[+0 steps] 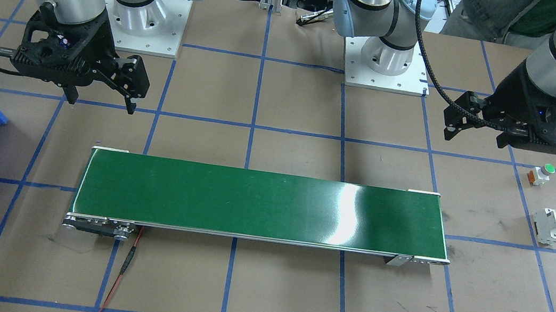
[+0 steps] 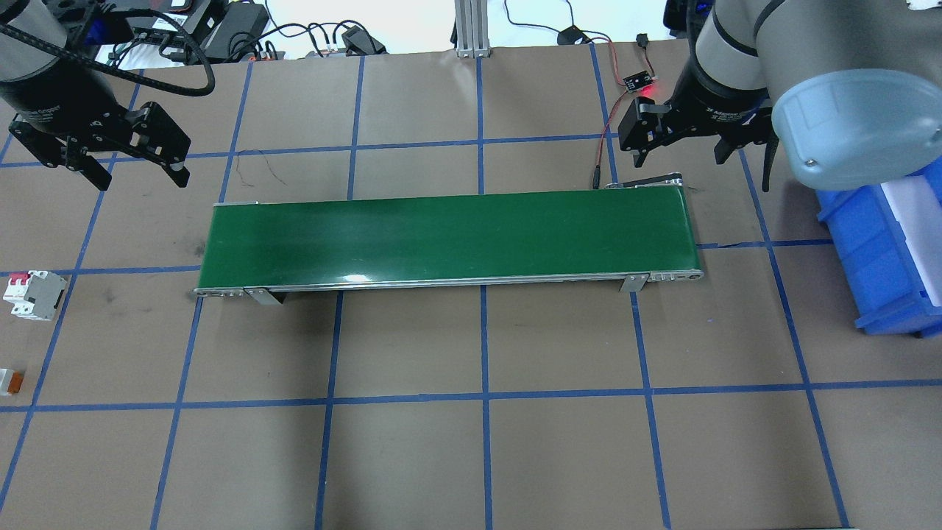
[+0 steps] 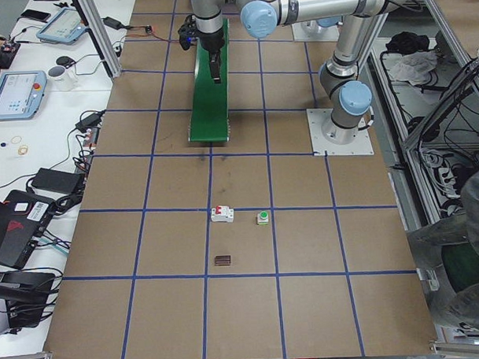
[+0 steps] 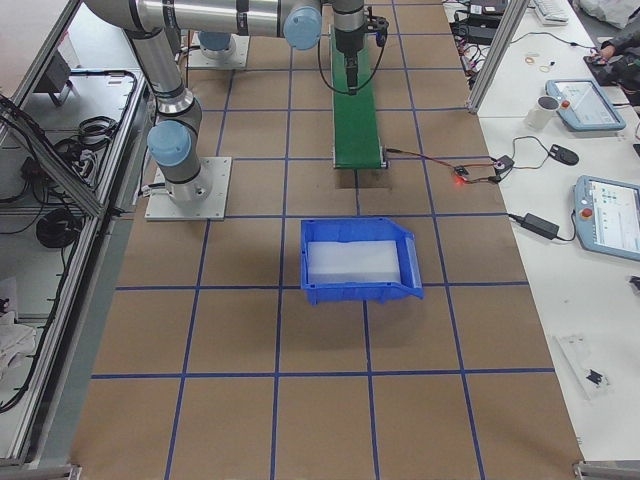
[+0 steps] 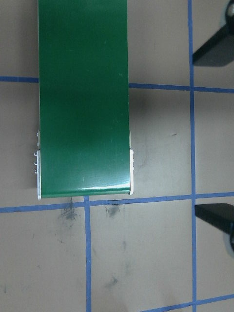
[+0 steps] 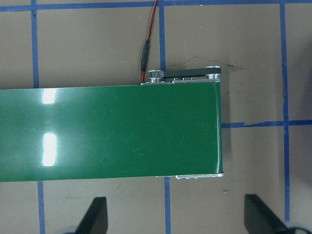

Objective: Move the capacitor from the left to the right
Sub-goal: 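Move the left gripper down toward the brown capacitor beside the conveyor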

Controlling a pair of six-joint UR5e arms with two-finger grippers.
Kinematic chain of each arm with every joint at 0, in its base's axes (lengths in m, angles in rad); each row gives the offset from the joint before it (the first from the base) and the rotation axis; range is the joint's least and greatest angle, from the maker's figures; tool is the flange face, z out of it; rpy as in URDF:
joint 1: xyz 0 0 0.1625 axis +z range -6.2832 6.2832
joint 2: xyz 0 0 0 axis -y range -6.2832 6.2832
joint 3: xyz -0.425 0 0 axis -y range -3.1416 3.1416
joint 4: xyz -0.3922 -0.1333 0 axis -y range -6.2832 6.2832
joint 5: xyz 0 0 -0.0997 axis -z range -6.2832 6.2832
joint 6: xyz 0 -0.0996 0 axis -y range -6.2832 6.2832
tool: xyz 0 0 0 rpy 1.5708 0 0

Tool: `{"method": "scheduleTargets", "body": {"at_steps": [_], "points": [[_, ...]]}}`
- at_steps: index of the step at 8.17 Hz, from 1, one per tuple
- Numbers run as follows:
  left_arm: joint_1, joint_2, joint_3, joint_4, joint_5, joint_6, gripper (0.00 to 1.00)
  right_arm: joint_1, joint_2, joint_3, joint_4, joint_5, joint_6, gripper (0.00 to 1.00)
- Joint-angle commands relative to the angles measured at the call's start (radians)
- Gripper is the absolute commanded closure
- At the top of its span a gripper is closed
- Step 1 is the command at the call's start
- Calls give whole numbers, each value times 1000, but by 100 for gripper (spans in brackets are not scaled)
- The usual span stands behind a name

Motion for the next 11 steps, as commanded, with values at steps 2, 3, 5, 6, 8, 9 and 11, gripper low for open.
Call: {"method": "scheduleTargets", "body": {"at_steps": [2, 3, 5, 6, 8, 9, 11], "points": [[0, 0, 0, 0, -1, 1, 0, 0, 0, 0, 2, -1, -1, 0], [2, 2, 0, -1, 1, 3, 0, 0, 0, 0, 2, -1, -1, 0], [122, 0, -15, -3, 15, 16, 0, 0, 0, 0, 2, -1, -1, 0], [224, -20, -20, 5, 15, 44, 0, 0, 0, 0, 2, 0, -1, 0], [351, -93, -24, 44, 16, 175, 0, 0, 0, 0, 2, 0, -1, 0], [383, -122, -41, 134, 16, 303, 0, 0, 0, 0, 0, 0, 1, 0], [452, -136, -112, 265, 16, 360, 0, 0, 0, 0, 2, 0, -1, 0]]}}
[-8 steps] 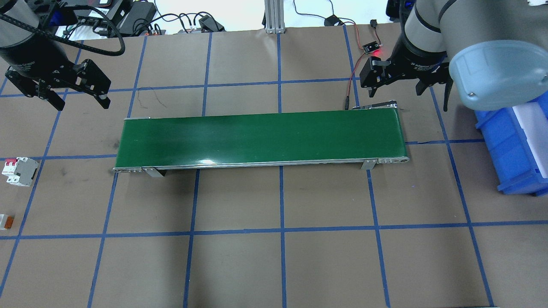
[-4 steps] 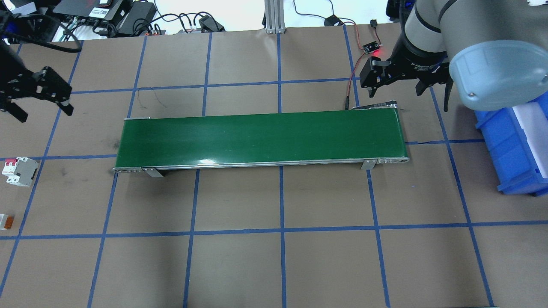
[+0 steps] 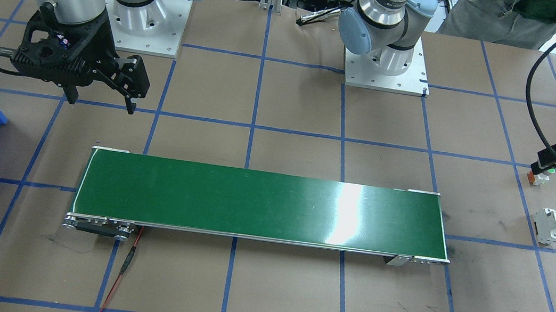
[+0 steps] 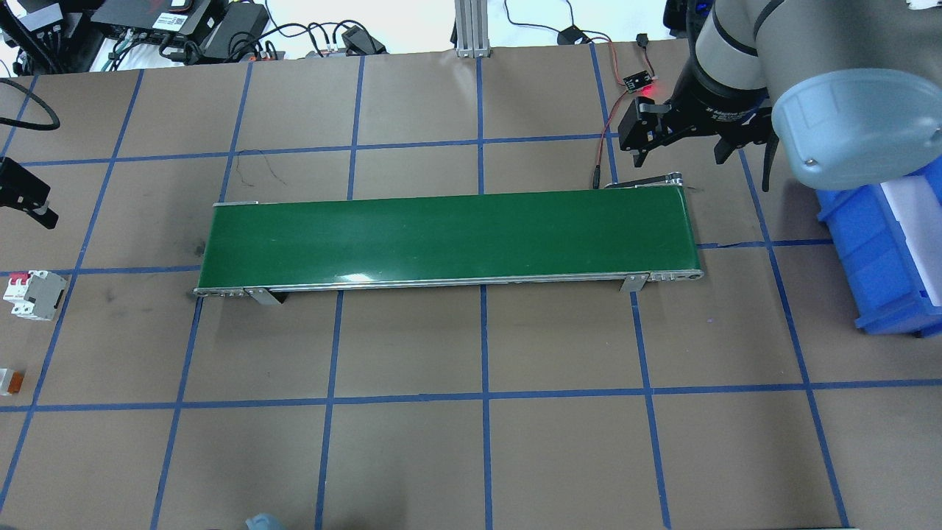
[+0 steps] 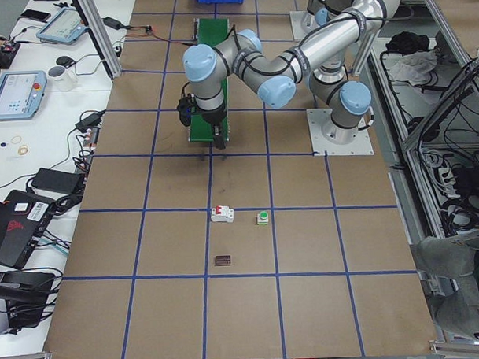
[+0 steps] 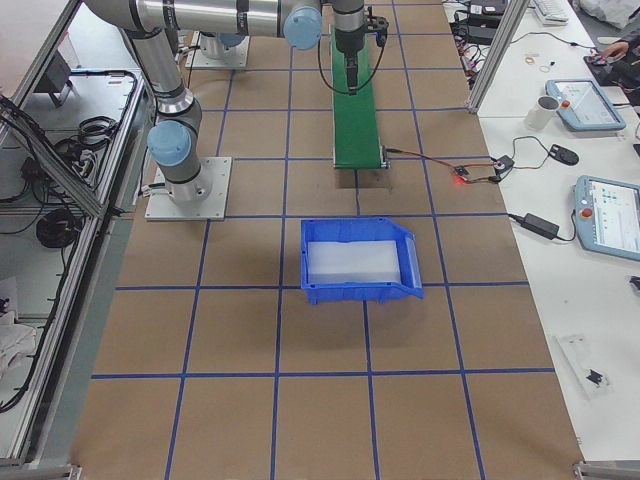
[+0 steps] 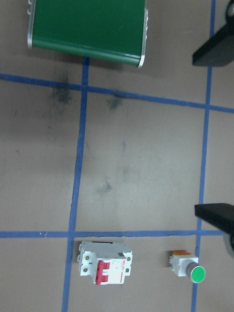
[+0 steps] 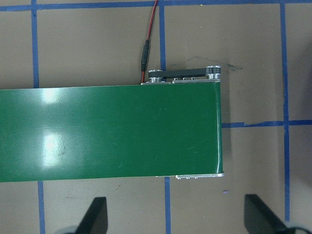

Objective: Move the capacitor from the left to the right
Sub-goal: 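Move the left gripper down toward the brown capacitor beside the conveyor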

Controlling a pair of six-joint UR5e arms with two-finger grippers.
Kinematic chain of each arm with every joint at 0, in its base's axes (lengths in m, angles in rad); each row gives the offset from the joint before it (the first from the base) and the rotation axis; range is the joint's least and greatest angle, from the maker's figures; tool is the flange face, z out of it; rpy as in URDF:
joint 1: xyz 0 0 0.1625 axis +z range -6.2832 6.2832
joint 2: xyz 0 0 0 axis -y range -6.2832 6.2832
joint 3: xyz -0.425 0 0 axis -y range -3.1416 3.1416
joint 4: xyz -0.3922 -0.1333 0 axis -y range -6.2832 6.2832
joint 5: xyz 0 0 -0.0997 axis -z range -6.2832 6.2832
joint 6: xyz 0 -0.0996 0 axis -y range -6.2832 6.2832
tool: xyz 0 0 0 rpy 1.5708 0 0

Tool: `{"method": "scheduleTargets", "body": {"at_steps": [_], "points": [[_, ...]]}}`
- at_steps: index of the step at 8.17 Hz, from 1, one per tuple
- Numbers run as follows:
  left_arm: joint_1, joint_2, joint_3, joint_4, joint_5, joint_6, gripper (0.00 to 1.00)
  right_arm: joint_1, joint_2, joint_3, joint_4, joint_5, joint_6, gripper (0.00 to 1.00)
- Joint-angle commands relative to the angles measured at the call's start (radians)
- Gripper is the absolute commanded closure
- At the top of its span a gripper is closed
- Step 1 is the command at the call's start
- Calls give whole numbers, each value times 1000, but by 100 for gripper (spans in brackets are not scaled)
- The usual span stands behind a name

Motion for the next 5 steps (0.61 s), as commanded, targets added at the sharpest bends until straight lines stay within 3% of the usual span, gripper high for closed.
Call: {"method": "scheduleTargets", "body": {"at_steps": [1, 3, 5], "points": [[74, -26, -75, 158, -1, 99, 0, 0, 0, 0, 0, 0, 1, 0], [77, -25, -108, 268, -2, 300, 0, 0, 0, 0, 1, 0, -1, 0], [104, -45, -135, 281, 1, 317, 0, 0, 0, 0, 1, 0, -1, 0]]}}
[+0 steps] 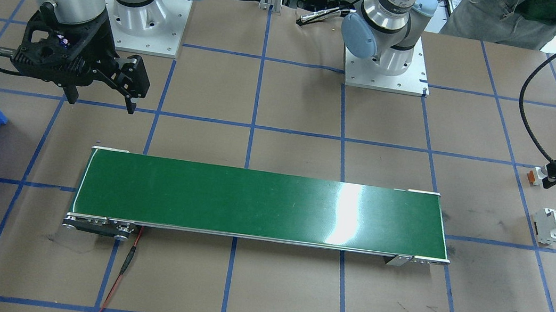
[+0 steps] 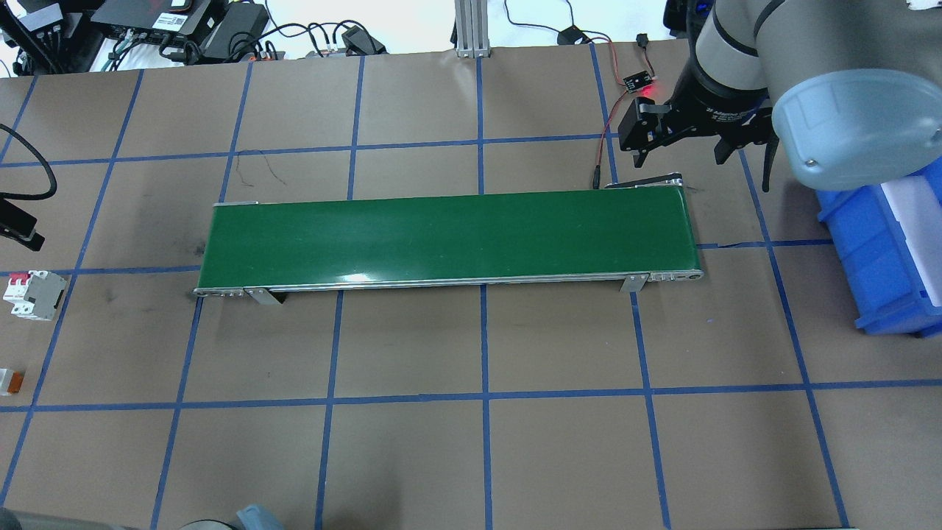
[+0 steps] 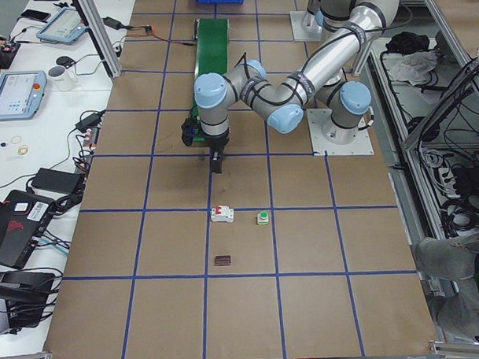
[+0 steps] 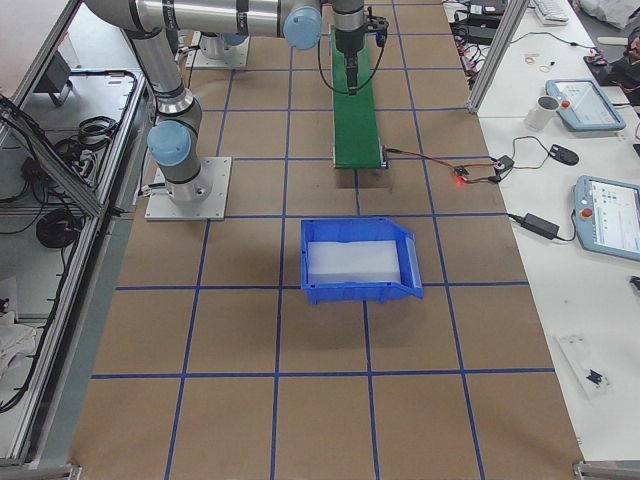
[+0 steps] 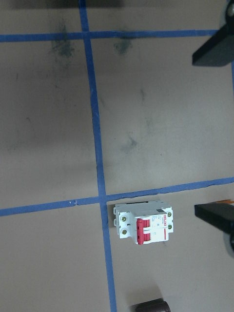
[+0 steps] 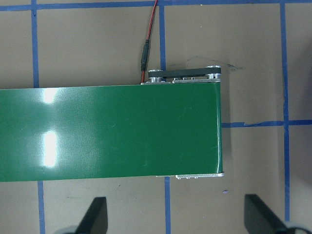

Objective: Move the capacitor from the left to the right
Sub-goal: 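Lower the left gripper over the brown capacitor and close on it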

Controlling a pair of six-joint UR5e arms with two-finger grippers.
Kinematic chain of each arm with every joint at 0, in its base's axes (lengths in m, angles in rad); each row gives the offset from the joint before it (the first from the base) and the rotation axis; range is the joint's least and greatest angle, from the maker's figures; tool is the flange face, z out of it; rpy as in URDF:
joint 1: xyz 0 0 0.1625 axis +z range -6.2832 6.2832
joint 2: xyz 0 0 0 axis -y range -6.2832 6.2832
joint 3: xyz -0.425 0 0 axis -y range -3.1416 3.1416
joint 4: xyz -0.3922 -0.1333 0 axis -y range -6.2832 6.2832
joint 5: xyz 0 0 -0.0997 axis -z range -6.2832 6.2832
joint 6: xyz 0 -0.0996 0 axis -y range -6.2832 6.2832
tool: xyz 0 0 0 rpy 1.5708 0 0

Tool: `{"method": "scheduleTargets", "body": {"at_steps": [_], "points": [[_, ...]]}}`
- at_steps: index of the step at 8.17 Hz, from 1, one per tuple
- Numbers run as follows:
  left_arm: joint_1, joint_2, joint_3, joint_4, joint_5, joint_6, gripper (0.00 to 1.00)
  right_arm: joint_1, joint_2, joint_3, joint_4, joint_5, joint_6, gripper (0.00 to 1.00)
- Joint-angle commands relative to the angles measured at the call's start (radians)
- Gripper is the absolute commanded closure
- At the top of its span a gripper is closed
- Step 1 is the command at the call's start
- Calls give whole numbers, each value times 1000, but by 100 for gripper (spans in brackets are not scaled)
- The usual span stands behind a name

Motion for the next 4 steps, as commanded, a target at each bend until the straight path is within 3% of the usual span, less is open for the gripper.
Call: {"method": "scheduleTargets", "body": {"at_steps": [1, 4], "points": [[75, -49, -24, 41, 0, 70, 0, 0, 0, 0, 1, 0, 0, 0], [154, -112, -17, 92, 12, 304, 0, 0, 0, 0, 1, 0, 1, 0]]}}
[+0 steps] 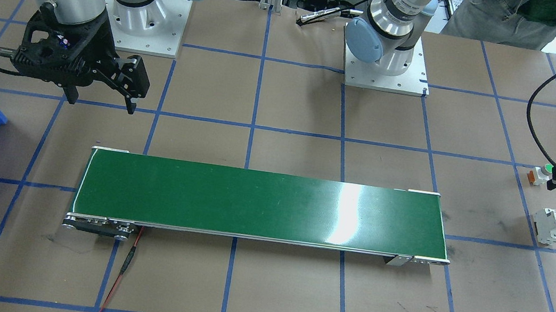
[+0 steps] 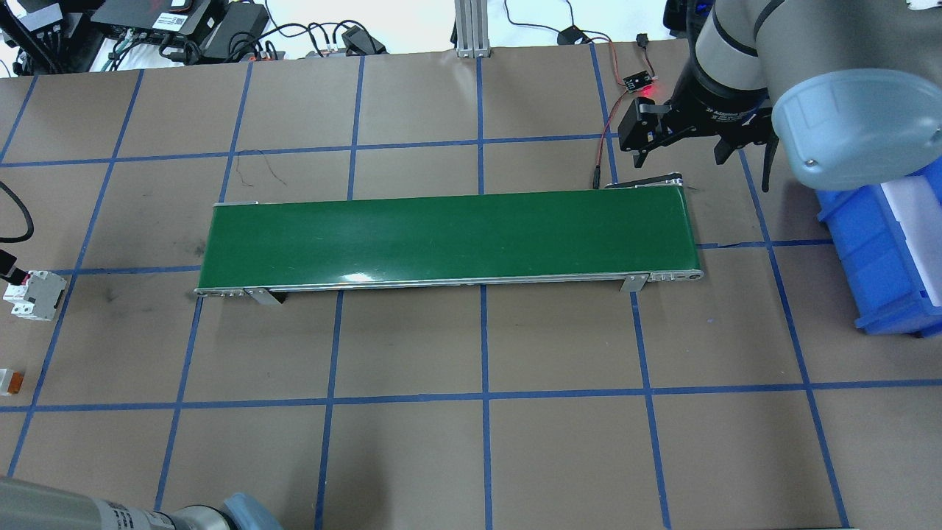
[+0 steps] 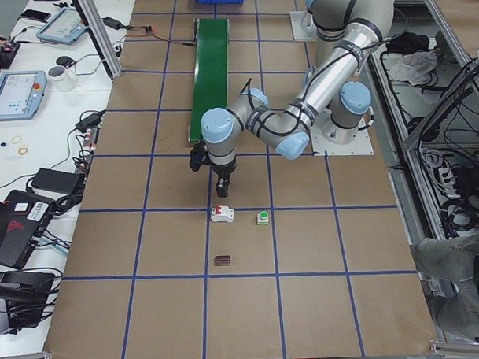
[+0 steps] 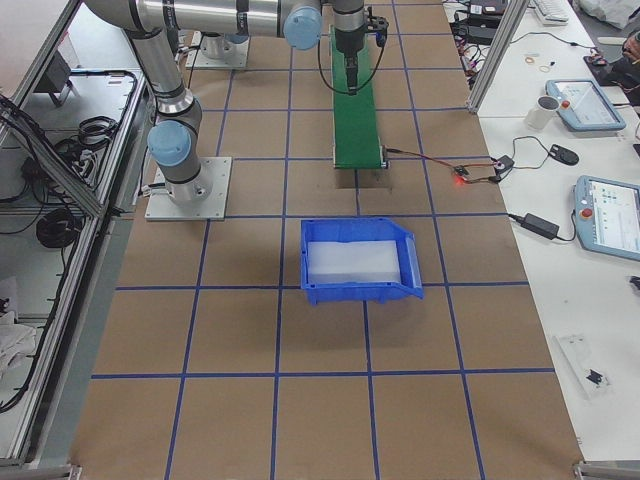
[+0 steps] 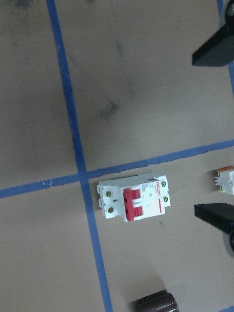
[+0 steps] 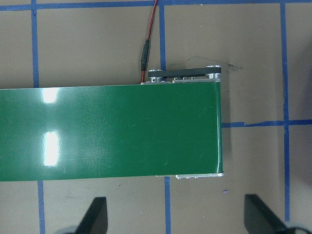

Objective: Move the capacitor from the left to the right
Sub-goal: 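Lower the left gripper over the brown capacitor and close on it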

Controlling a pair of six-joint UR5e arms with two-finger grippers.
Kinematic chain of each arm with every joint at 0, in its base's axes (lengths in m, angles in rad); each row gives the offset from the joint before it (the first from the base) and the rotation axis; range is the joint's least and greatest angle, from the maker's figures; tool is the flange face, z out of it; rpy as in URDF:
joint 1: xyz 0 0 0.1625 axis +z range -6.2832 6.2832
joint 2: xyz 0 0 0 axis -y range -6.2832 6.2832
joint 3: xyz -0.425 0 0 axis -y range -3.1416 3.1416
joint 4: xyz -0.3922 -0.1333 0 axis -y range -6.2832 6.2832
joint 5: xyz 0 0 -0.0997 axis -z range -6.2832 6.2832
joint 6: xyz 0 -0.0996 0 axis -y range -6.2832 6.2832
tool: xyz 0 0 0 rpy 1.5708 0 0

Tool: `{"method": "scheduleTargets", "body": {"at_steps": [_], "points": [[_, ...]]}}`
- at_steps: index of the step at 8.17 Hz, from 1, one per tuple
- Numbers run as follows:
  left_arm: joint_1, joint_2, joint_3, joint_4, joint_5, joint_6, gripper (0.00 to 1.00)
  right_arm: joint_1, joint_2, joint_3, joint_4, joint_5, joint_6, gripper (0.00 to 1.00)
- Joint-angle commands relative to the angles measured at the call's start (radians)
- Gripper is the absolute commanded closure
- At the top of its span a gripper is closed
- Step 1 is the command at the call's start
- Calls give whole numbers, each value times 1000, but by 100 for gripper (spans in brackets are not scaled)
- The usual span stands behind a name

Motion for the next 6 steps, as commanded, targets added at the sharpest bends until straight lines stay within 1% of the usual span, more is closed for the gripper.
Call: {"method": "scheduleTargets", "body": {"at_steps": [1, 2, 3, 5, 6], "points": [[103, -50, -2, 60, 66, 196, 0, 0, 0, 0, -1, 0, 0, 0], [137, -88, -4, 153, 82, 261, 0, 0, 0, 0, 0, 0, 1, 0], [160, -139, 1, 213, 78, 290, 0, 0, 0, 0, -1, 0, 2, 0], [191, -190, 7, 307, 71, 335, 0, 0, 0, 0, 0, 0, 3, 0], [191, -202, 11, 314, 50, 337, 0, 0, 0, 0, -1, 0, 2, 0]]}}
